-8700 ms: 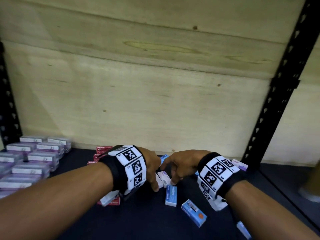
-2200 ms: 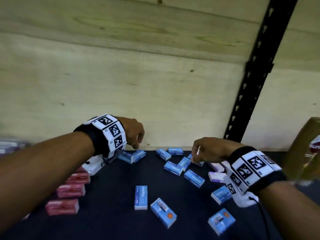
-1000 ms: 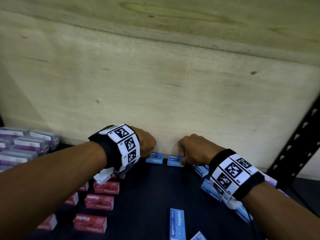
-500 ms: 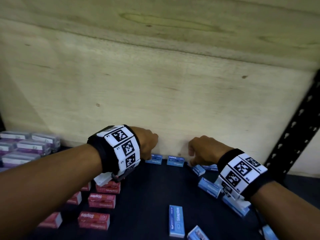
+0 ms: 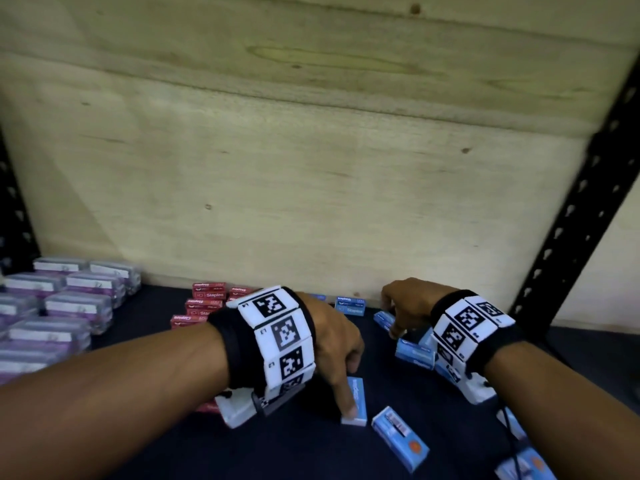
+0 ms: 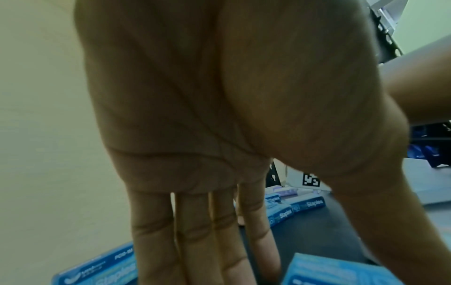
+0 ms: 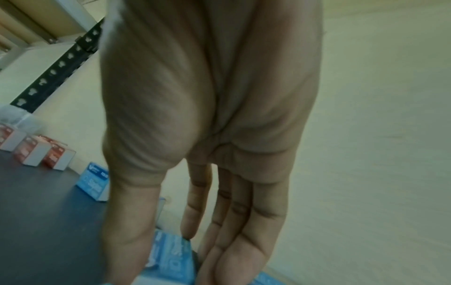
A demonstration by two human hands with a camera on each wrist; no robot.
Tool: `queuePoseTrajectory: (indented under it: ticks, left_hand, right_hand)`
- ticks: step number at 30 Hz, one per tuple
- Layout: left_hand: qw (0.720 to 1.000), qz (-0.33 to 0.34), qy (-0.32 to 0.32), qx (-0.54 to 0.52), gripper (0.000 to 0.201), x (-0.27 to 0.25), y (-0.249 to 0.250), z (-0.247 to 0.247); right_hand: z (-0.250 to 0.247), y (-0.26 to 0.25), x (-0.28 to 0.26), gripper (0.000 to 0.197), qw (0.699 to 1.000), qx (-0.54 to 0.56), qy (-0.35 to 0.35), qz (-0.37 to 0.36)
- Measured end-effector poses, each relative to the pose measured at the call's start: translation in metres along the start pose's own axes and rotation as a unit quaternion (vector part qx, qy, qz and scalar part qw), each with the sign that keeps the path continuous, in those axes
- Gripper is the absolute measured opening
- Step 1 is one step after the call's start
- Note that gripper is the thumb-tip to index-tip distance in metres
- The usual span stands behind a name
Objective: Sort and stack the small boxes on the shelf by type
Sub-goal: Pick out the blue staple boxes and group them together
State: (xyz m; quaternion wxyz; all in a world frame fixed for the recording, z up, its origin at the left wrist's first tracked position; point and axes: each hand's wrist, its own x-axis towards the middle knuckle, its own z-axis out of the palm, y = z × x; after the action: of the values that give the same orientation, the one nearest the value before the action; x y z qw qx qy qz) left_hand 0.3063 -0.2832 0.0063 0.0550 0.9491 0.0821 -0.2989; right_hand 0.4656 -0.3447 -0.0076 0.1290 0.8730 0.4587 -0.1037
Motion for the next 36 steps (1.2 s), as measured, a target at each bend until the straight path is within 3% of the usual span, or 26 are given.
queuePoseTrajectory:
  ticks: [5, 14, 19, 26, 36]
  left_hand:
    - [0.999, -0.007, 0.025, 0.037, 0.065, -0.003, 0.01, 0.009]
    - [0.994, 0.033, 0.09, -0.051, 0.049, -0.008, 0.011, 0.015]
    - [0.985, 0.034, 0.11, -0.128, 0.042, -0.009, -0.004, 0.012]
    - [0.977, -0.019, 0.193, -0.083, 0.032, -0.01, -0.034, -0.001]
    - [0.984, -0.034, 0.163, -0.059, 0.033, -0.001, -0.056, 0.007]
  right_hand:
    - [0.002, -0.002, -0.012, 0.061, 1.0, 0.009, -0.008, -0.024]
    - [0.008, 0.005, -0.021, 0.053, 0.996, 0.082, -0.015, -0.021]
    - [0.006, 0.012, -0.021, 0.034, 0.988, 0.15, 0.003, -0.041]
    - [0.005, 0.002, -0.011, 0.021, 0.98, 0.168, 0.05, -0.089]
    - [-0.001, -0.008, -0.005, 0.02, 0.991, 0.081, 0.015, -0.103]
